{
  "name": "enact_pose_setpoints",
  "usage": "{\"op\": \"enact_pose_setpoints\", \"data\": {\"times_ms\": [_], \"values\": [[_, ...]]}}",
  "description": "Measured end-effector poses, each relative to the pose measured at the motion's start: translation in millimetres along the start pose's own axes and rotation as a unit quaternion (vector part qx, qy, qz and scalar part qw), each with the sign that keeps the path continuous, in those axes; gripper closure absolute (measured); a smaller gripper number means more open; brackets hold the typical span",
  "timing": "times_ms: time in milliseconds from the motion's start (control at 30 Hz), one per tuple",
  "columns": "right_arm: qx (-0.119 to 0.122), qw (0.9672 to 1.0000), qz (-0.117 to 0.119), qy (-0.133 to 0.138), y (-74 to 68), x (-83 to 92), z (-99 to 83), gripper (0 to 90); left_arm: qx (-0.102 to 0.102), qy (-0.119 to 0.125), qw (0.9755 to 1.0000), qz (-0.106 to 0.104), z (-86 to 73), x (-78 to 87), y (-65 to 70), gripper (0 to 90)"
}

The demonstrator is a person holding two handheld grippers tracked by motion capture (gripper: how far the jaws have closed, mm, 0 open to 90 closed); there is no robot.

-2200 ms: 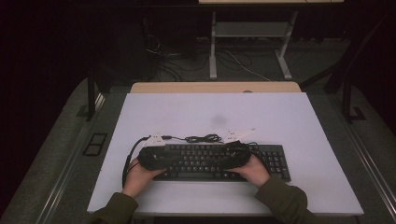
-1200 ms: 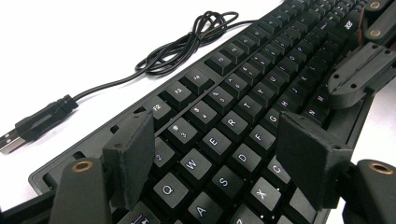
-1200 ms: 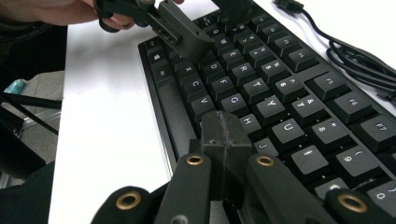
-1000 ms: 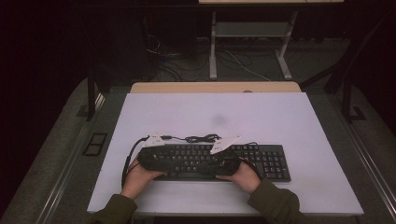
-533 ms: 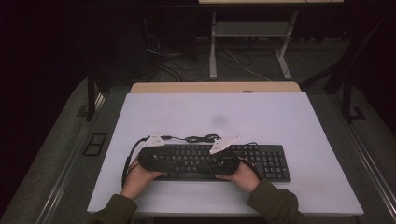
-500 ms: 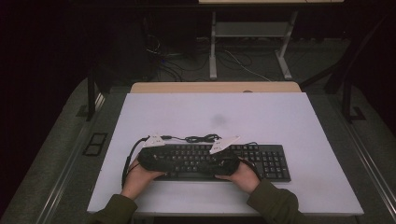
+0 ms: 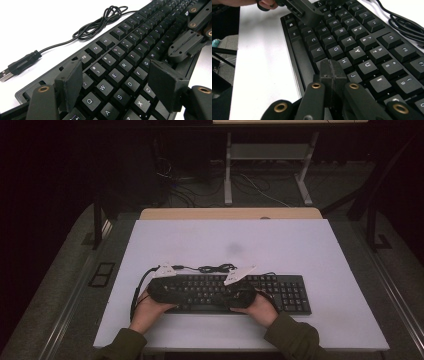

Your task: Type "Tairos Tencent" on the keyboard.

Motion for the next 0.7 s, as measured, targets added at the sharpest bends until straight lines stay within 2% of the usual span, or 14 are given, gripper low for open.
{"op": "enact_pose_setpoints", "data": {"times_ms": [300, 700], "values": [[0.0, 0.9999, 0.002, 0.011, 1.2, 4.7, 3.7, 83.8, 0.0, 0.001, 1.0, 0.0, 0.4, 0.1, 0.1, 27.6], [-0.009, 0.9994, 0.003, 0.034, 7.9, 11.8, 7.9, 49.7, 0.001, 0.003, 1.0, -0.001, 1.1, 0.1, 0.7, 27.6]]}}
Point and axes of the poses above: each handheld gripper's, and its own axes: x roughly backward along the jaws, z roughly out of its top, y roughly to its right, the point moved 8 cm from there along -x, roughly forward along the jaws, and after that the axes turned 15 degrees about -x, right-handed, at the moved point
